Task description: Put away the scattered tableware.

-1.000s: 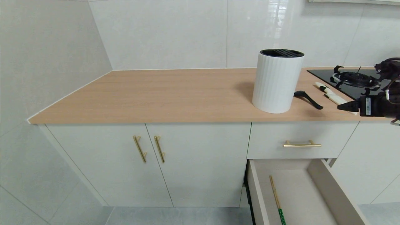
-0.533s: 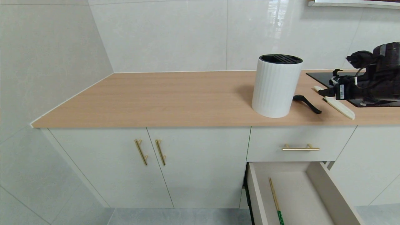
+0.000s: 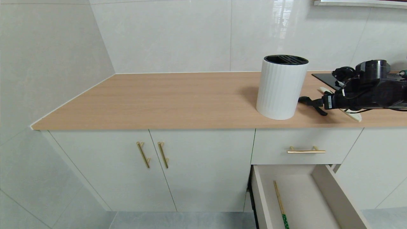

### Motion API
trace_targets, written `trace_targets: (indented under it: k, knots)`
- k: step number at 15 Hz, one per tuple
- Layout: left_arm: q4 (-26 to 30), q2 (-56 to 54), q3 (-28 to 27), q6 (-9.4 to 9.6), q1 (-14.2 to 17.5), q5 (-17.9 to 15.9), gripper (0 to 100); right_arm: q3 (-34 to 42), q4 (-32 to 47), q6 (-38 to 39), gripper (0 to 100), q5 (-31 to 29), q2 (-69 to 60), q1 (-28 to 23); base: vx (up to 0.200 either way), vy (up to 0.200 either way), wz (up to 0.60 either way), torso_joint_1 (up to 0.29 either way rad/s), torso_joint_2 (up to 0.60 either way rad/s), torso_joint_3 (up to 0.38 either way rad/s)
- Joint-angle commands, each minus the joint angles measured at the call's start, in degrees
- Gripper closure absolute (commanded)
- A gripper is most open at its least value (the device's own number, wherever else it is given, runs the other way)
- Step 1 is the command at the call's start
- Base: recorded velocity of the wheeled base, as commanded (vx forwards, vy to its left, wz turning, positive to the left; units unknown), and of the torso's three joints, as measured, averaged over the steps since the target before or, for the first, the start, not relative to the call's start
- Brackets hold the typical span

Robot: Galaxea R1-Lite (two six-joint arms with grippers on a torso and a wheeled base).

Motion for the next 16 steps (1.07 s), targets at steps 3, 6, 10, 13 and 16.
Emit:
trace_targets:
  k: [3, 6, 10, 13, 16]
  knots:
    - [0.01, 0.08, 0.0, 0.02, 0.01, -0.01, 0, -0.83, -0.03, -0.12, 0, 0.03, 2.38, -0.45, 0.0, 0.0, 0.0, 0.0, 0.0, 0.0]
    - [0.01, 0.08, 0.0, 0.02, 0.01, -0.01, 0, -1.54, -0.03, -0.12, 0, -0.06, 3.26, -0.36, 0.0, 0.0, 0.0, 0.0, 0.0, 0.0]
    - [0.01, 0.08, 0.0, 0.02, 0.01, -0.01, 0, -1.54, -0.03, -0.38, 0, -0.15, 4.23, -0.36, 0.0, 0.0, 0.0, 0.0, 0.0, 0.0]
    - [0.01, 0.08, 0.0, 0.02, 0.01, -0.01, 0, -1.63, -0.03, -0.82, 0, -0.32, 4.75, -0.36, 0.0, 0.0, 0.0, 0.0, 0.0, 0.0]
    - [0.01, 0.08, 0.0, 0.02, 0.01, -0.01, 0, -2.33, 0.06, -0.91, 100, -0.32, 5.37, -0.36, 0.0, 0.0, 0.0, 0.0, 0.0, 0.0]
